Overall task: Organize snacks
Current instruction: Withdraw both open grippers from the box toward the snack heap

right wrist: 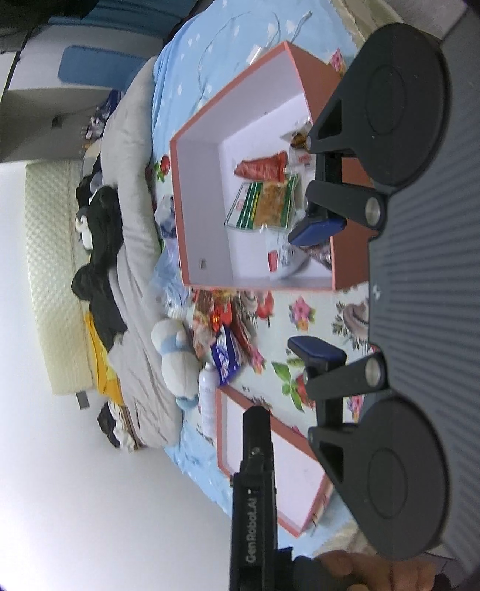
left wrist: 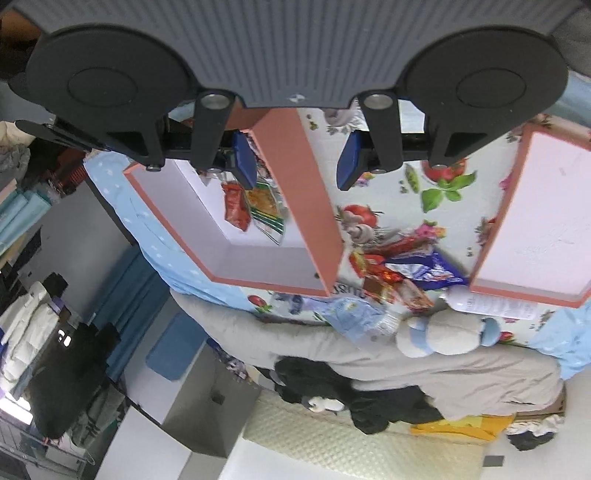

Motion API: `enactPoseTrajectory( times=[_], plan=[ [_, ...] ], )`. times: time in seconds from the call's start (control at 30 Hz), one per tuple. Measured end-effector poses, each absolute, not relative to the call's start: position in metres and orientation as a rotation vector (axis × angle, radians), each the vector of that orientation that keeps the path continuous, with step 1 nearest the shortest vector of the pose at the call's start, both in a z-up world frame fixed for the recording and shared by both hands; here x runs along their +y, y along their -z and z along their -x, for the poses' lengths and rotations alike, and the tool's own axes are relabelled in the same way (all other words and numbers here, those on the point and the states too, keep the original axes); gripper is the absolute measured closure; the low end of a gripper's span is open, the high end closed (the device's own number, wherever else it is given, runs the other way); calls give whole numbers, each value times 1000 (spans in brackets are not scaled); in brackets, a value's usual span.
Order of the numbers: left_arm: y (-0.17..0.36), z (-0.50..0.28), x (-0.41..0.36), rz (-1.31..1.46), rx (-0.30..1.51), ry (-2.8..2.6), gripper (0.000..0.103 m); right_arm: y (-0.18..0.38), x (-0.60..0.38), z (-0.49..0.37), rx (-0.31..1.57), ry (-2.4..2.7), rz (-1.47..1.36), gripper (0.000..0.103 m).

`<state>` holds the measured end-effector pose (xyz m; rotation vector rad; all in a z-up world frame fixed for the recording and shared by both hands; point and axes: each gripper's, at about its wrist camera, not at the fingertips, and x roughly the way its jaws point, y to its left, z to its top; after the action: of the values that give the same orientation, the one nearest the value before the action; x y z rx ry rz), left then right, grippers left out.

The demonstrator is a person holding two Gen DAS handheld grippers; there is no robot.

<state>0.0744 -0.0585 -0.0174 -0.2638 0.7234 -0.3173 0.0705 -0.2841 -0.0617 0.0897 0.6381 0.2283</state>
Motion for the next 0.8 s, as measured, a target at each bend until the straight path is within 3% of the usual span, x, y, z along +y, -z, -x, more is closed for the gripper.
enactPoseTrajectory(
  times=[0.4,0.8],
  plan=[
    [44,-69,-18,373,721,244,44,74,-254,-70,660,-307,-64,47],
    [78,-130,25,600,747,189,44,75,-210,-122,617,-342,90,48]
  ],
)
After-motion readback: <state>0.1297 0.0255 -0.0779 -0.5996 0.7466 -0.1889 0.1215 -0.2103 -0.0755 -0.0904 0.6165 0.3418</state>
